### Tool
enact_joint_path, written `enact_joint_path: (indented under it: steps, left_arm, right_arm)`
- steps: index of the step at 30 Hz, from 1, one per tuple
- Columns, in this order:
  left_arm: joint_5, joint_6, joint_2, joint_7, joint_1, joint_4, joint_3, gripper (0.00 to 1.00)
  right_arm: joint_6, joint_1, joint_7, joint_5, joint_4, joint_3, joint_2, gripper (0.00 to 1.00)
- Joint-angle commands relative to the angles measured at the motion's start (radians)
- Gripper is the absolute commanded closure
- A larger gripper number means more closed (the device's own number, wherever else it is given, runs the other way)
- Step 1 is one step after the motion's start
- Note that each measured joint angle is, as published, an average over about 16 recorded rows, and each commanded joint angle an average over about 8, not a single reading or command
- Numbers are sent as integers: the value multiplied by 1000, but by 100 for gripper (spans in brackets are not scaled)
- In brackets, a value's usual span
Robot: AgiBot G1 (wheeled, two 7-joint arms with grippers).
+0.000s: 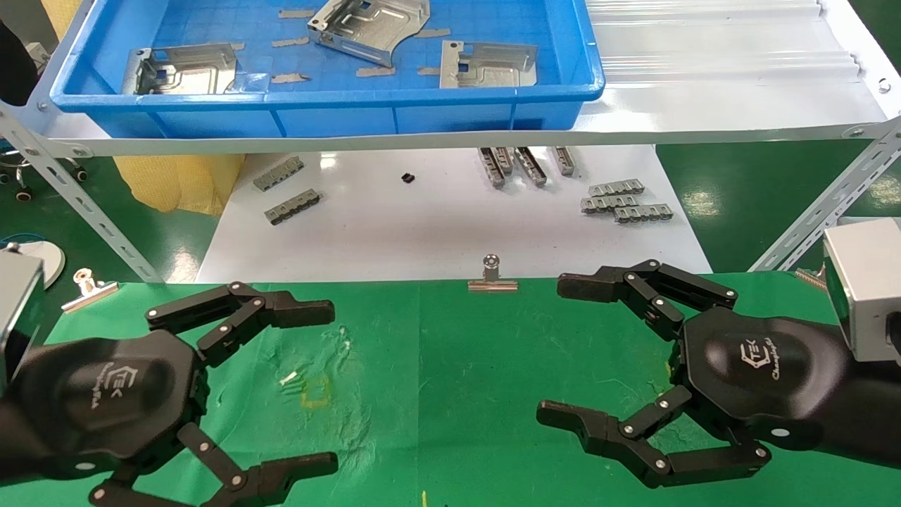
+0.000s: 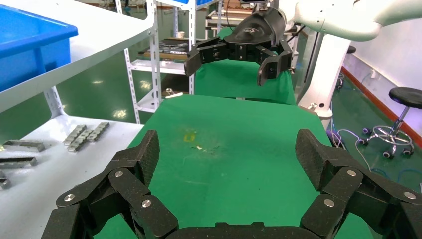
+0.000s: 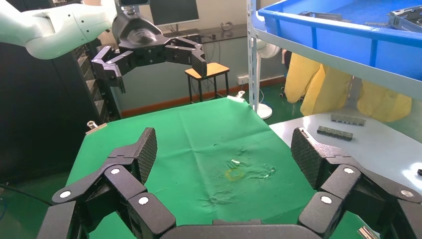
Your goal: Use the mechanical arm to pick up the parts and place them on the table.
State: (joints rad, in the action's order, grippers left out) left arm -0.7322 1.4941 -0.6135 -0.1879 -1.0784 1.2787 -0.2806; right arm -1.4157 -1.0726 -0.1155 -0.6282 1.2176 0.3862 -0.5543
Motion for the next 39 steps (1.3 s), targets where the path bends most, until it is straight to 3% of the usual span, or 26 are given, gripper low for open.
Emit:
enact_joint_path:
  steps: [1, 6, 14, 39]
  left_arm:
    - [0, 0, 0, 0, 0, 0, 0, 0]
    - [0, 0, 0, 0, 0, 0, 0, 0]
    - [0, 0, 0, 0, 0, 0, 0, 0]
    - [0, 0, 0, 0, 0, 0, 0, 0]
  right_arm:
    - [0, 0, 0, 0, 0, 0, 0, 0]
    - [0, 0, 0, 0, 0, 0, 0, 0]
    - [0, 0, 0, 0, 0, 0, 0, 100]
    - [0, 0, 0, 0, 0, 0, 0, 100]
